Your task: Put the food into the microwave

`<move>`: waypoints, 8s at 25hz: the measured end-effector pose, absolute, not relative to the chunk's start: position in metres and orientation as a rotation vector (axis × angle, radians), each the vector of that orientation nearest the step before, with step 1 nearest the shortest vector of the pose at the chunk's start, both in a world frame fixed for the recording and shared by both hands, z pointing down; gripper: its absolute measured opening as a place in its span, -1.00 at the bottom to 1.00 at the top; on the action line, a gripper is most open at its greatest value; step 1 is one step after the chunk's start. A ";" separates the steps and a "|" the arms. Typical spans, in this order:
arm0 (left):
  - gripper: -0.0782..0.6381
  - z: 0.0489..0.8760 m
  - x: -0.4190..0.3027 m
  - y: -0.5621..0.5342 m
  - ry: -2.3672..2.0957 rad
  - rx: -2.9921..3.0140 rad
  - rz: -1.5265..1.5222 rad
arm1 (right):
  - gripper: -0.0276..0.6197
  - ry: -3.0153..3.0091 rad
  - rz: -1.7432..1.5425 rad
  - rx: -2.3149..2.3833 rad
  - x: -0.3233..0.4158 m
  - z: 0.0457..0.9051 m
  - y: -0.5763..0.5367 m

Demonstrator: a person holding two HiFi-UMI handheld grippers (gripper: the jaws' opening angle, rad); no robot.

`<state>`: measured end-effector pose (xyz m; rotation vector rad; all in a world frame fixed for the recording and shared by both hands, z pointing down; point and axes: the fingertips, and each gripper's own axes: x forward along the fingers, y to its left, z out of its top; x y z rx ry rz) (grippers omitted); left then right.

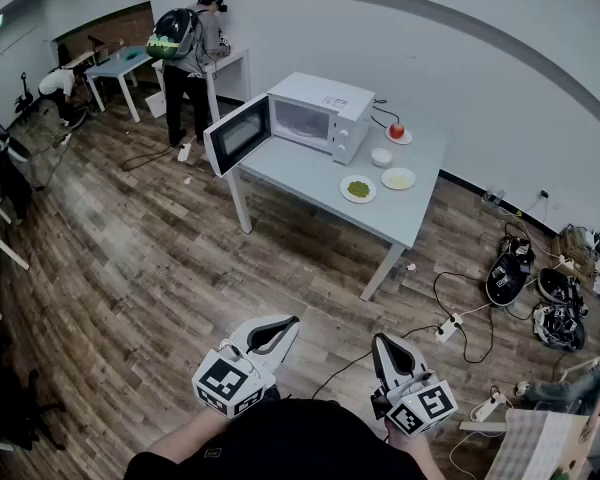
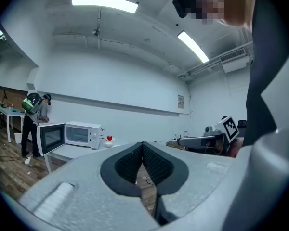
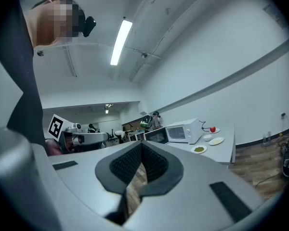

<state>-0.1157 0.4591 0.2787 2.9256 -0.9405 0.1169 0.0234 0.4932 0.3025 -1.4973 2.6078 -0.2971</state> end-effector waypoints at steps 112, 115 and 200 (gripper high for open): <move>-0.76 0.404 0.065 -0.095 -0.798 2.829 0.747 | -0.86 3.051 -0.363 -1.592 0.171 0.442 -0.043; -0.76 0.420 0.071 -0.111 -0.737 2.833 0.809 | -0.86 3.102 -0.369 -1.595 0.161 0.461 -0.050; -0.51 0.638 0.177 -0.221 0.176 2.590 1.629 | -0.73 3.576 1.551 -1.769 0.143 0.634 -0.100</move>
